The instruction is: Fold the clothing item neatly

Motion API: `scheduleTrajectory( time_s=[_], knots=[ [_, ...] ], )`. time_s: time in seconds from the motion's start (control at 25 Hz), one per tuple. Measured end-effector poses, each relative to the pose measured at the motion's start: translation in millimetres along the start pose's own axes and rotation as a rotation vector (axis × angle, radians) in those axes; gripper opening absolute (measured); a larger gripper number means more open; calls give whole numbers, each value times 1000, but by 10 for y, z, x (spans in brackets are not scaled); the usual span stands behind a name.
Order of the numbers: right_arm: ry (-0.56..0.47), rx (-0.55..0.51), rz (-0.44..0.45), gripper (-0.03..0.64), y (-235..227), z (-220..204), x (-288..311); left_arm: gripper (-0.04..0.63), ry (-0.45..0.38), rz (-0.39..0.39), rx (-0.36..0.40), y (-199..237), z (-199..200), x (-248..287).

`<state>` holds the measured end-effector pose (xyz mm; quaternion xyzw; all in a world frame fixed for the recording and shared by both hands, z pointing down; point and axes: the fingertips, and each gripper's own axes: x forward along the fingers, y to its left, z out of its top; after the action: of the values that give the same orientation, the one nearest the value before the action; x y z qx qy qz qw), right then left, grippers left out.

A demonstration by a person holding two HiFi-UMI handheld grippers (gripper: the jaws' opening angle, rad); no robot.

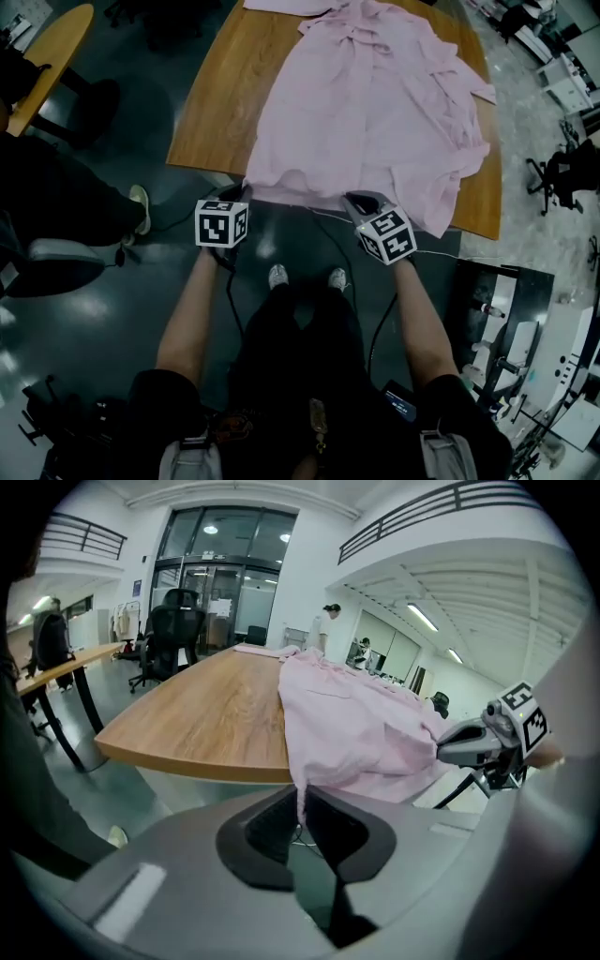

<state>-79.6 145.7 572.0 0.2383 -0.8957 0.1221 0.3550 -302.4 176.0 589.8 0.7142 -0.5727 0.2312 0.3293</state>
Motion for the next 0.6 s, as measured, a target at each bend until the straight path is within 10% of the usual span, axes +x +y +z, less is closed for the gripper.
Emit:
scheduleTrajectory(
  time_s=[0.6],
  knots=[
    [150, -7, -22, 26, 122, -528, -5, 20, 18, 108, -45, 450, -218, -321]
  ],
)
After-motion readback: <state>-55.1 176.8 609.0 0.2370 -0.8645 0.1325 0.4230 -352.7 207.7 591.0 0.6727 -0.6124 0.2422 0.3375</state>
